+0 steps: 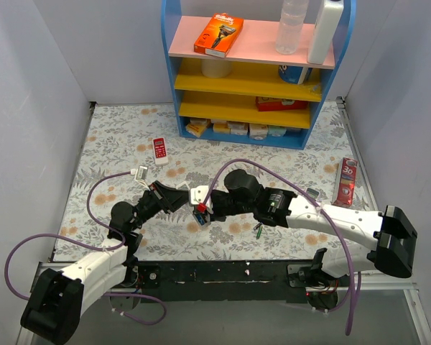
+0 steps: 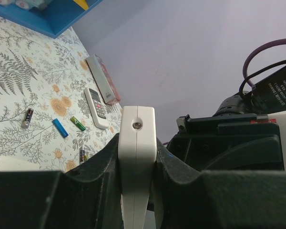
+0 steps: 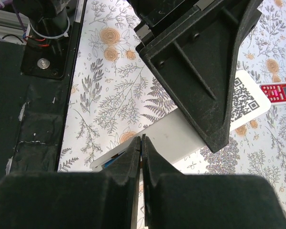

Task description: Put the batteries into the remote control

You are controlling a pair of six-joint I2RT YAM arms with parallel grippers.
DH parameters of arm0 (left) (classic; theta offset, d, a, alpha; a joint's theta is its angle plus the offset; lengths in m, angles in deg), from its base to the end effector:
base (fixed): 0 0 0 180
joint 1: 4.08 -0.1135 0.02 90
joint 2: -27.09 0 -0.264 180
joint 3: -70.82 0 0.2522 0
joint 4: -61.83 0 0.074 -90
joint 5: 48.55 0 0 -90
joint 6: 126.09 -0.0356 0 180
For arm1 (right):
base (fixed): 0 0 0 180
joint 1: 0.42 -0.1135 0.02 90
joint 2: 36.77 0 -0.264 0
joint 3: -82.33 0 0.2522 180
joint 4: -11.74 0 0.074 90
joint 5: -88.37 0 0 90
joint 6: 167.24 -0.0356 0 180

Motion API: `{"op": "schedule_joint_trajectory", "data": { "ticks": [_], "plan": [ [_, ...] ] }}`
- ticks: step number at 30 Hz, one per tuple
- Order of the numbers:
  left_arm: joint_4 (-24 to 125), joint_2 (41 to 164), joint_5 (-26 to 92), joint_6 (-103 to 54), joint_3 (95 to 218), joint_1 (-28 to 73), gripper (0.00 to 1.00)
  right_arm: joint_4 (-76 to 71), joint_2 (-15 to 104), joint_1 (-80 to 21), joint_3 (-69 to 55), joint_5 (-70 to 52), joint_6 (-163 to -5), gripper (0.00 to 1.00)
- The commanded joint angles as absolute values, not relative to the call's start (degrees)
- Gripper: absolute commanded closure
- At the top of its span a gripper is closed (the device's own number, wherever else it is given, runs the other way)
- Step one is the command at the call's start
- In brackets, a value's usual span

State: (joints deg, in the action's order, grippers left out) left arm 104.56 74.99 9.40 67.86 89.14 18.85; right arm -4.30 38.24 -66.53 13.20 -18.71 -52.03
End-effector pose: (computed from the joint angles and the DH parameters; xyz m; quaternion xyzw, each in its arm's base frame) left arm 0.1435 -0.0812 0.2086 -0.2236 0.5946 -0.7502 0.1832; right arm 0.1131 0.2811 0.3024 -0.6442 0.5133 0.3087 0.4757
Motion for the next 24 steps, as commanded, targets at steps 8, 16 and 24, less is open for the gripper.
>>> {"op": "schedule_joint_trajectory", "data": {
  "ticks": [8,16,24],
  "plan": [
    [113.03,71.92,8.93,71.32,92.23,19.21,1.00,-11.07,42.25,-65.20,16.28,-15.25,-53.86,0.89],
    [108.10,74.28,12.09,65.61,88.01,19.21,1.00,-8.53,38.56,-65.29,12.32,-18.24,-57.11,0.70],
    [106.44,75.70,13.32,63.59,86.52,19.21,1.00,-2.63,31.80,-65.29,14.25,-15.35,-63.16,0.62]
  ]
}}
